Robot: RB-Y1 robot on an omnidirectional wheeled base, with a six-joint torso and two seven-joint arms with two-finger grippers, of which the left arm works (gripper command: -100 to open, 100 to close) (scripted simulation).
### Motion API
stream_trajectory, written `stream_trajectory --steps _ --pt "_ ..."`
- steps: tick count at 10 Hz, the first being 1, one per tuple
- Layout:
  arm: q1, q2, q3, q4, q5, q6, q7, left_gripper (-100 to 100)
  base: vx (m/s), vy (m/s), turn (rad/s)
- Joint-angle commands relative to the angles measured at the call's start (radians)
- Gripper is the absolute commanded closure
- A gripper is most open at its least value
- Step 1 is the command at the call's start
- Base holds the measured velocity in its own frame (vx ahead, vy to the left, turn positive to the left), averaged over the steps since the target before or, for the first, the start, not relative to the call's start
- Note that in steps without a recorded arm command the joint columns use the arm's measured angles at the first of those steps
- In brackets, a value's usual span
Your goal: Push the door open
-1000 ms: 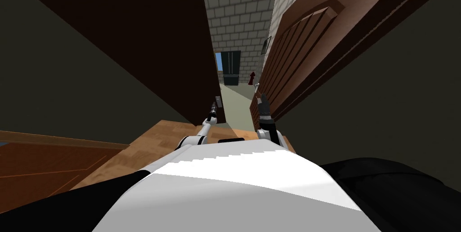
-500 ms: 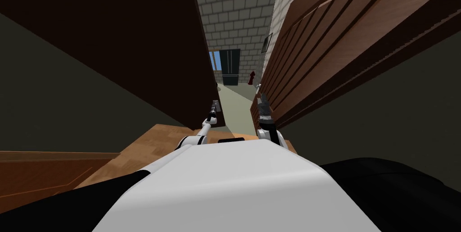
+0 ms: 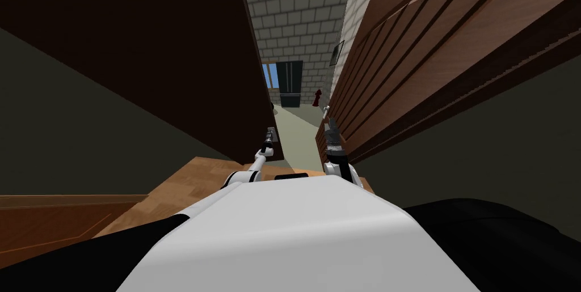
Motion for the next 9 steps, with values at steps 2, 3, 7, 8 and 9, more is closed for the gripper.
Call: stream_trajectory --steps 2,3,7,8,9 --pt "0.000 -0.001 0.000 0.000 0.000 0.000 0.000 100 -0.011 0.001 0.001" --pt "0.000 -0.001 0.000 0.000 0.000 0.000 0.000 100 0.000 0.000 0.000" --pt "0.006 0.021 0.030 0.003 0.012 0.002 -0.010 100 0.134 -0.062 0.037" --pt "0.007 0.026 0.038 0.003 0.015 0.002 -0.013 100 0.211 -0.063 0.046" --pt "0.007 0.031 0.046 0.004 0.018 0.002 -0.016 100 0.181 -0.053 0.044"
